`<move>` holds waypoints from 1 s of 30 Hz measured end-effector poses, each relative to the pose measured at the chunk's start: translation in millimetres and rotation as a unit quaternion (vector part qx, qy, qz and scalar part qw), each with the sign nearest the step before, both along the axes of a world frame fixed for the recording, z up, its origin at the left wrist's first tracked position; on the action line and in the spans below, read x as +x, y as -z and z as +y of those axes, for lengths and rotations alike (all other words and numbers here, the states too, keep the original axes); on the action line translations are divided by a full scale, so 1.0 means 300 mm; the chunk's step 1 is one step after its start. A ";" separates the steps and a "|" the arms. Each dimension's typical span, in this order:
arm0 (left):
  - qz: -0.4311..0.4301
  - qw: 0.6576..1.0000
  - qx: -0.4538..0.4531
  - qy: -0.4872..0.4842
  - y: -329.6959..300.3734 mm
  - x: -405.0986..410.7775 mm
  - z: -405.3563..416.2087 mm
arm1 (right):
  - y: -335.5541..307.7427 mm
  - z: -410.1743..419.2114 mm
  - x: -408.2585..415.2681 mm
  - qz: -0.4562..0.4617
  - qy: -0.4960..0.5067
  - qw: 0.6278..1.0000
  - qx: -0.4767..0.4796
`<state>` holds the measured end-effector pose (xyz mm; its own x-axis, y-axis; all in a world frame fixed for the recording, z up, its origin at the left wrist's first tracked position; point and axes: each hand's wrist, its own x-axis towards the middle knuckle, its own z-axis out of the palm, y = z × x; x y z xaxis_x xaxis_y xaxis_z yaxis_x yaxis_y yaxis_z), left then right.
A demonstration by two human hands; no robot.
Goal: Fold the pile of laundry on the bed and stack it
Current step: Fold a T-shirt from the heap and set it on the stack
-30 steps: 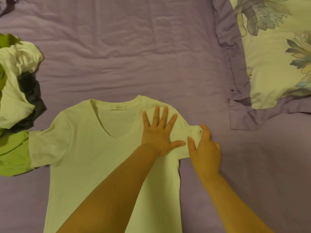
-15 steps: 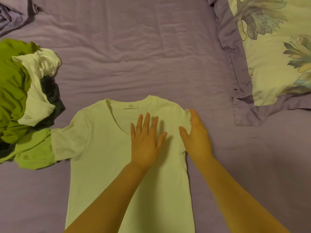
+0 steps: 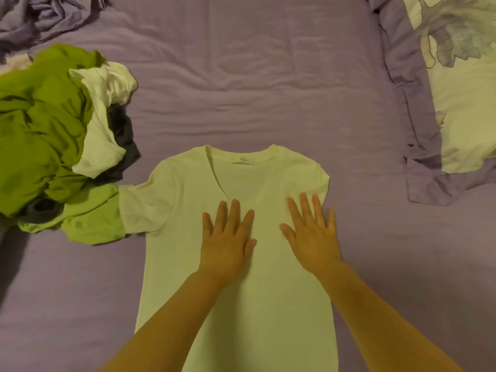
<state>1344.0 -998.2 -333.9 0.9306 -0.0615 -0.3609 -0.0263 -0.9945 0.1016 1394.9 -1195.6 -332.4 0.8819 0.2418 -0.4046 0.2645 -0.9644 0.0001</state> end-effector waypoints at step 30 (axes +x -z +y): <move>-0.119 0.984 -0.026 -0.133 -0.123 0.193 0.686 | 0.005 0.745 0.164 -0.027 -0.226 0.973 0.035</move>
<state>1402.0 -792.3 -296.9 0.9740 0.1825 -0.1342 0.2045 -0.9632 0.1742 1444.1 -972.2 -333.9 0.6990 0.6350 -0.3289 0.6624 -0.7483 -0.0368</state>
